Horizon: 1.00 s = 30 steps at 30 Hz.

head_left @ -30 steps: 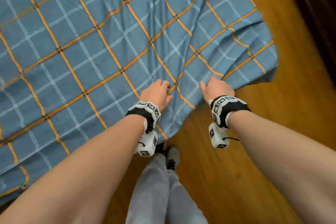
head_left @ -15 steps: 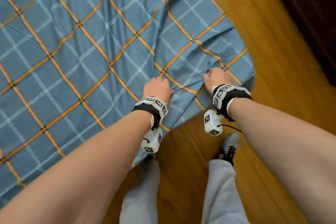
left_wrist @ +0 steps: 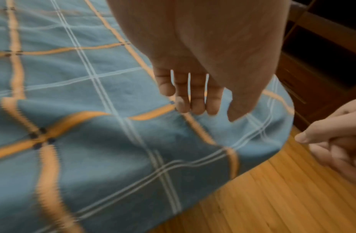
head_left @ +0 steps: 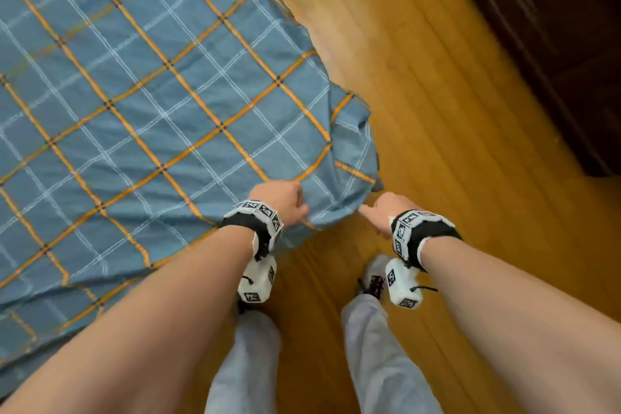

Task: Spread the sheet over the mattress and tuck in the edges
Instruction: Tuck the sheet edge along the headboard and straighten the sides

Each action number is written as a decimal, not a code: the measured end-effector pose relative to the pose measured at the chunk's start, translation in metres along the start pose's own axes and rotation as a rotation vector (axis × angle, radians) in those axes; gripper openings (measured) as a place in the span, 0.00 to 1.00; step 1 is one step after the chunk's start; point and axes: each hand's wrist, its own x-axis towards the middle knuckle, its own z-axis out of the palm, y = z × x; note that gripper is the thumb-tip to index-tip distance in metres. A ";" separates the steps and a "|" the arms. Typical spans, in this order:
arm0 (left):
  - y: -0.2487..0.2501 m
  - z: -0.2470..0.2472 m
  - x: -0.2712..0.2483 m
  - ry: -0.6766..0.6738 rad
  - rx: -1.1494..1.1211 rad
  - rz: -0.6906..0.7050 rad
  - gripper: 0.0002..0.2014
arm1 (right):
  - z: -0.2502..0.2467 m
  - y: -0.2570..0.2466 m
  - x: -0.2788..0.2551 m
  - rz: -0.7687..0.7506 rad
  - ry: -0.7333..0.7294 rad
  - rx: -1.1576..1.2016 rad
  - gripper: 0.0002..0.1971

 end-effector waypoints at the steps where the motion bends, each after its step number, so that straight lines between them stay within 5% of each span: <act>1: 0.006 -0.005 0.005 0.068 -0.039 -0.033 0.08 | -0.012 -0.001 0.004 -0.009 0.066 -0.011 0.25; 5: 0.022 -0.027 0.033 0.229 -0.181 -0.129 0.17 | -0.055 -0.015 0.037 -0.026 0.324 0.224 0.21; 8: 0.029 -0.033 0.063 0.161 -0.231 -0.150 0.23 | -0.071 -0.032 0.070 -0.093 0.204 0.193 0.27; 13: 0.032 -0.040 0.099 0.081 -0.216 -0.129 0.29 | -0.075 -0.024 0.091 -0.231 0.067 0.238 0.17; 17: 0.035 -0.052 0.101 0.121 -0.182 -0.113 0.27 | -0.081 0.032 0.080 -0.042 -0.088 0.371 0.09; 20: 0.047 -0.061 0.102 0.098 -0.160 -0.116 0.26 | -0.092 0.051 0.064 0.062 -0.204 0.511 0.18; 25: 0.054 -0.060 0.097 0.064 -0.230 -0.118 0.23 | -0.110 0.039 0.063 -0.009 -0.125 0.000 0.35; 30: 0.066 -0.028 0.075 0.095 -0.235 -0.198 0.24 | -0.091 0.034 0.078 -0.187 -0.108 -0.133 0.32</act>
